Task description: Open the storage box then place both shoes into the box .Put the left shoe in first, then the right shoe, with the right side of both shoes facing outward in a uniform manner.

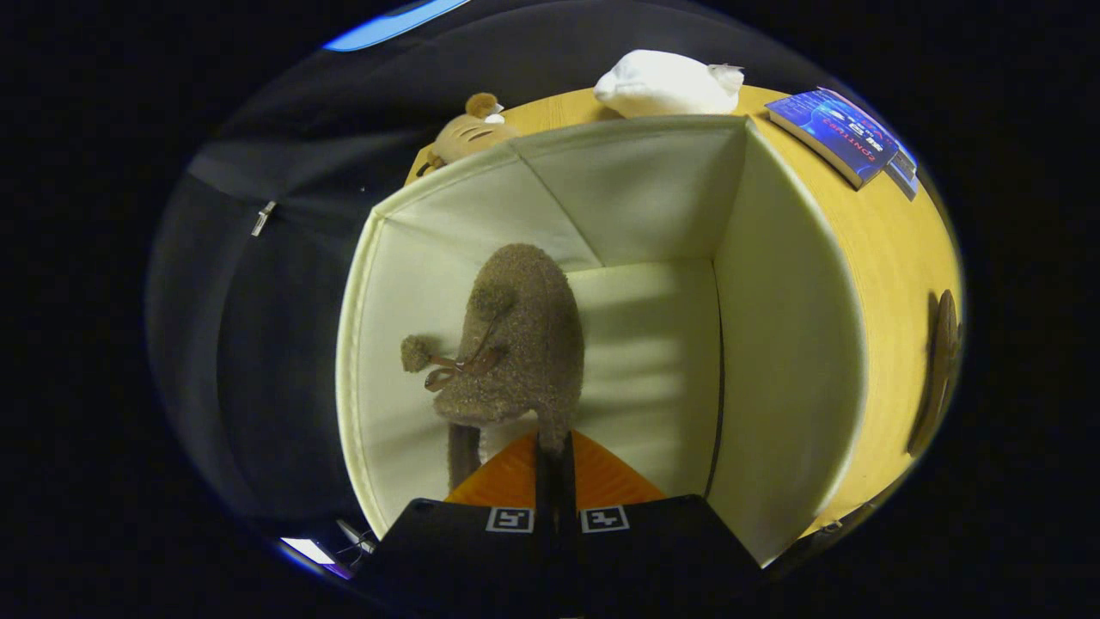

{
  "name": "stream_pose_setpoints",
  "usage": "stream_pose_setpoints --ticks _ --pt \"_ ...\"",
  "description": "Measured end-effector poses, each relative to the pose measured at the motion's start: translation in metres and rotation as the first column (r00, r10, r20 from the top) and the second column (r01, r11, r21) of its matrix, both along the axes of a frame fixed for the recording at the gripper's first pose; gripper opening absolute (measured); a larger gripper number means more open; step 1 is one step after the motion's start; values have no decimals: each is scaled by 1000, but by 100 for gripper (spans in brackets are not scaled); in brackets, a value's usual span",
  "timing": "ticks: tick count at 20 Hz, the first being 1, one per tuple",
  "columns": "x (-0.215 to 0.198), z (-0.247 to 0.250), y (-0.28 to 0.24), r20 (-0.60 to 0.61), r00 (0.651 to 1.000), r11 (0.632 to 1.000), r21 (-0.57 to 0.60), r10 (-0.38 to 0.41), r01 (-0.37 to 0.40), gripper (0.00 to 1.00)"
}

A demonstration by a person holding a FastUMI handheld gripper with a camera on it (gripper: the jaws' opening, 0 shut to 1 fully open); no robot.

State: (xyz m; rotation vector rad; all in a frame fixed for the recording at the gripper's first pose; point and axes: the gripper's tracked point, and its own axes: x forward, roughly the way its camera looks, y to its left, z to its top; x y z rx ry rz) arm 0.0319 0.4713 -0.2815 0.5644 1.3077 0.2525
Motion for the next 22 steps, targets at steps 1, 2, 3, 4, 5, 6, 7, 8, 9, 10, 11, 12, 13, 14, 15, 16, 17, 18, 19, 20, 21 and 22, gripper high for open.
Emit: stream_pose_setpoints --ticks 1,2,3,4,5,6,7,8,9,10,11,12,13,14,15,16,17,18,19,20,21,22 --pt "1 -2 2 -6 1000 1000 16 -8 9 8" --pt "3 1 1 -13 1000 1000 22 -13 14 12" --pt "5 -1 6 -10 1000 999 37 -19 20 29" --pt "6 5 8 -9 1000 998 60 -21 22 45" --pt "6 12 12 -8 1000 996 82 -19 20 62" --pt "6 18 17 -2 1000 995 101 -13 13 79" --pt "5 23 17 11 1000 994 106 -5 4 94" --pt "4 29 16 28 1000 994 109 -2 -1 98" --pt "2 37 17 40 999 992 126 6 -11 98" --pt "-1 45 15 49 999 989 145 10 -17 98" --pt "-2 54 12 64 998 987 161 12 -22 98" --pt "-2 64 6 85 996 985 174 4 -19 98" --pt "-1 75 -2 107 994 983 186 -7 -13 98" --pt "0 88 -11 130 991 979 203 -17 -10 98" --pt "2 100 -23 157 987 976 220 -30 -6 98" --pt "2 116 -35 184 982 971 239 -39 -6 98" --pt "3 131 -49 217 975 967 254 -51 -6 98" --pt "5 143 -70 253 966 967 255 -59 -8 98" --pt "6 152 -91 291 955 968 251 -63 -13 98" --pt "4 157 -112 328 943 972 236 -60 -20 98" --pt "2 162 -137 361 930 976 219 -65 -17 98" --pt "-2 165 -161 382 921 979 205 -69 -12 98"
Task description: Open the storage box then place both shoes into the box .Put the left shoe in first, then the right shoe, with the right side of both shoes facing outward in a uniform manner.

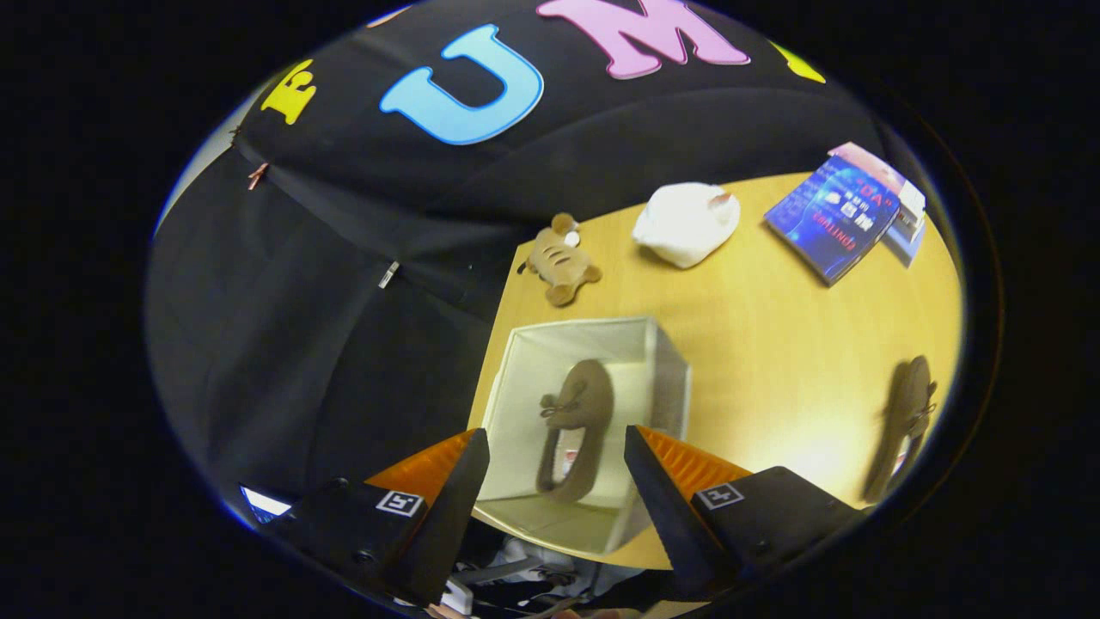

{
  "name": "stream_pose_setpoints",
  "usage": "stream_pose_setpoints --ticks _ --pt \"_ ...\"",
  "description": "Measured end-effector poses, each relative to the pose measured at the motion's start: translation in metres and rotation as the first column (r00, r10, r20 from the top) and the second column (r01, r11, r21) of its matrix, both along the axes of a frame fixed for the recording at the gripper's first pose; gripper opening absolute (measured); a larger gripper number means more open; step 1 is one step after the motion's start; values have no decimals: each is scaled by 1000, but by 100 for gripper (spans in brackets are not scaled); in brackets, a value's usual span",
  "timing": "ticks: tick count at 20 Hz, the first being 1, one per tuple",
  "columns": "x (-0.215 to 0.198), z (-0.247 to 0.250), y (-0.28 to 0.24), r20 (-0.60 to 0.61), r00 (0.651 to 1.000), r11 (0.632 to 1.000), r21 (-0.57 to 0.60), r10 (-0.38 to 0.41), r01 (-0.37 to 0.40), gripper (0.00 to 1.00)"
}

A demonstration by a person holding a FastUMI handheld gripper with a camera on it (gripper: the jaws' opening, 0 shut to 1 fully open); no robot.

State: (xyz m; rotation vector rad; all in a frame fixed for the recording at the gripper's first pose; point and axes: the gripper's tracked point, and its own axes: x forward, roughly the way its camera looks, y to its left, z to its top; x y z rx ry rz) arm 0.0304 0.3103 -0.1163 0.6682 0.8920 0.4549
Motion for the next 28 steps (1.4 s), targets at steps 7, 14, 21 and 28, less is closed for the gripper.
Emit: stream_pose_setpoints --ticks 7,14,21,28 --pt "-30 -44 -187 21 991 973 -185 -135 137 98" --pt "-97 -154 -318 -170 954 913 -369 -248 172 98" --pt "-134 -254 -325 -366 905 905 -423 -218 47 96" --pt "-122 -296 -327 -436 865 883 -469 -247 15 61"
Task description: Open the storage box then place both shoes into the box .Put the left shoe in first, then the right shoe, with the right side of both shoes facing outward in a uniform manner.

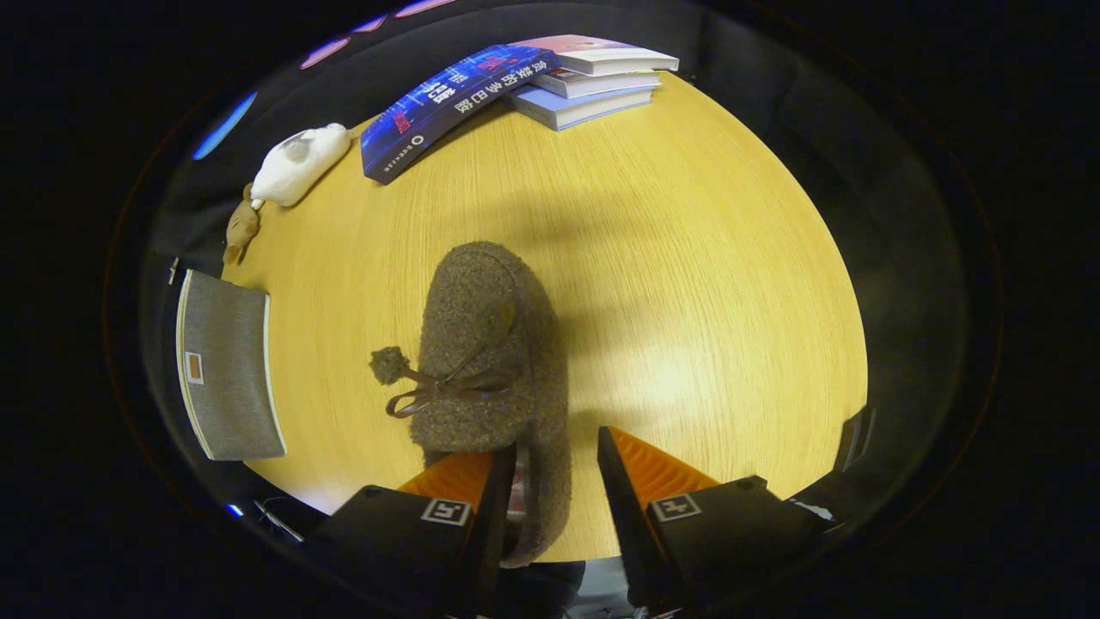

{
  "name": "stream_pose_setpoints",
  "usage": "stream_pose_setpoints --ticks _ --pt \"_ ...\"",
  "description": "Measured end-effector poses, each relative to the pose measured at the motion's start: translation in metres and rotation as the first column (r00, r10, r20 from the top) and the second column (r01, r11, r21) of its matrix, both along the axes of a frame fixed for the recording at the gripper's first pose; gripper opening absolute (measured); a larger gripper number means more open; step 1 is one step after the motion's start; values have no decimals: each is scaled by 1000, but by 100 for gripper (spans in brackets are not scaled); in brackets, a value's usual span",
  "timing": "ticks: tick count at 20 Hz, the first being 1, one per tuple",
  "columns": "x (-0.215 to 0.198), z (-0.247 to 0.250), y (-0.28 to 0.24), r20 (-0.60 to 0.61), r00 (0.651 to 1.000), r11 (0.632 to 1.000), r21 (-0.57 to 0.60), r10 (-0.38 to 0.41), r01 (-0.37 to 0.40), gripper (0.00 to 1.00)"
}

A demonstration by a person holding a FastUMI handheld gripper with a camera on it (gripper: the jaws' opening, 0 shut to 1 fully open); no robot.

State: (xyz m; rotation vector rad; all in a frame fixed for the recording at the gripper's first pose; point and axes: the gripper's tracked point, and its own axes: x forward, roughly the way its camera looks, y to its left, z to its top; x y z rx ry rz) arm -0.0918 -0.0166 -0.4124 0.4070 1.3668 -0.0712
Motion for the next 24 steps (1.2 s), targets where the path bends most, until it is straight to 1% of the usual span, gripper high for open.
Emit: stream_pose_setpoints --ticks 1,3,4,5,6,7,10,12,18,20,24 --pt "-1 -2 1 -12 1000 1000 1 7 -7 47" --pt "-2 -5 6 -19 1000 1000 13 7 -7 31" --pt "0 -6 6 3 1000 1000 7 17 -17 22" --pt "2 -5 4 24 999 999 -4 32 -32 18" --pt "1 -5 4 44 998 999 -5 52 -52 9" --pt "2 -5 4 60 996 998 -1 60 -60 6" --pt "1 2 9 80 997 998 66 1 -7 5" --pt "3 12 13 104 994 995 103 -19 8 5" --pt "20 64 21 197 974 977 200 -108 68 5" --pt "31 91 30 237 964 971 231 -120 65 5" --pt "61 158 68 341 935 960 280 -101 2 5"
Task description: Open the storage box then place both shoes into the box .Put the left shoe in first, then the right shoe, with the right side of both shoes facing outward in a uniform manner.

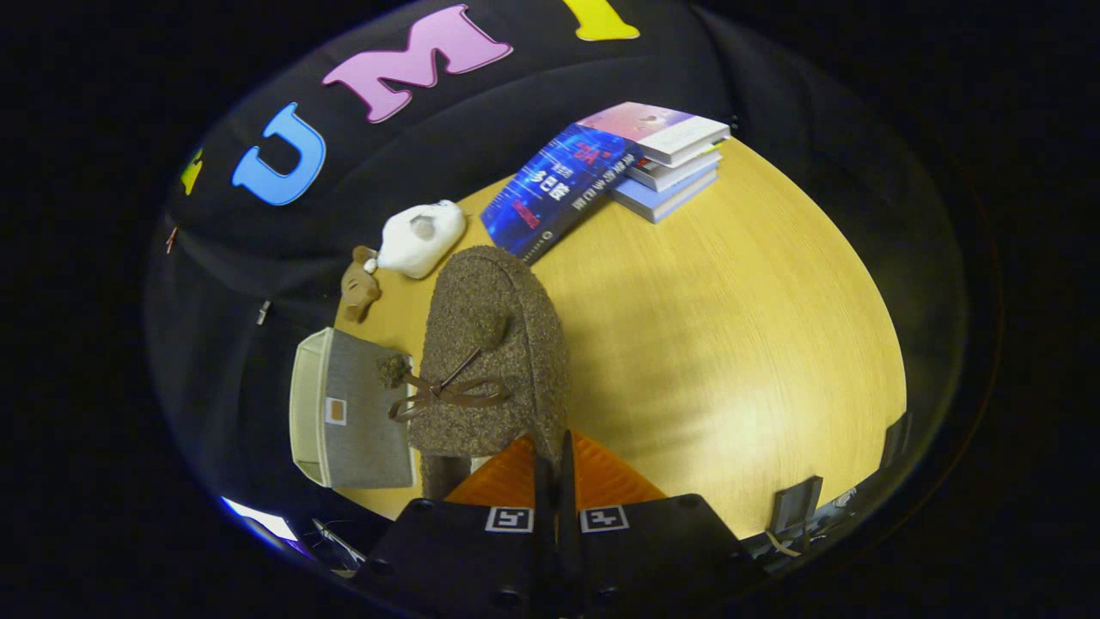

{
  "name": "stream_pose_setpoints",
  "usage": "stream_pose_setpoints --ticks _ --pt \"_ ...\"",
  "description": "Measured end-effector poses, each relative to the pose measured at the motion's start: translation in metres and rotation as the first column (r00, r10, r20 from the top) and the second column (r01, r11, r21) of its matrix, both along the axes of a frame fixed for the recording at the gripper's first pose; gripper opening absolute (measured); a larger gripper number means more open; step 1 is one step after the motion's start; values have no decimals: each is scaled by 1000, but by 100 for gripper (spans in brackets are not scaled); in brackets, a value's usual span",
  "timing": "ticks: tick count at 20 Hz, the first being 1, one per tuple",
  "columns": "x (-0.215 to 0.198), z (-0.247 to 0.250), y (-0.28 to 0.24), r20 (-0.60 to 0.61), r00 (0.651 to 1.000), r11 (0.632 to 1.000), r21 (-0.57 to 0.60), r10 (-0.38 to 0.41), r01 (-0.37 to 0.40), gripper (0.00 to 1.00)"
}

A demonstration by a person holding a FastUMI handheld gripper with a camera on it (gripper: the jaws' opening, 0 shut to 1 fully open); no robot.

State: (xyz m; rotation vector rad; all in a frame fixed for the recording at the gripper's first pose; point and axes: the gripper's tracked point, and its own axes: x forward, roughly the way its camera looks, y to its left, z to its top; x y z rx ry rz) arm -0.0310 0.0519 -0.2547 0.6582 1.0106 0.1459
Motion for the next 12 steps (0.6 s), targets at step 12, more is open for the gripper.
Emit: stream_pose_setpoints --ticks 12 --pt "65 125 207 134 979 971 166 153 -174 5"
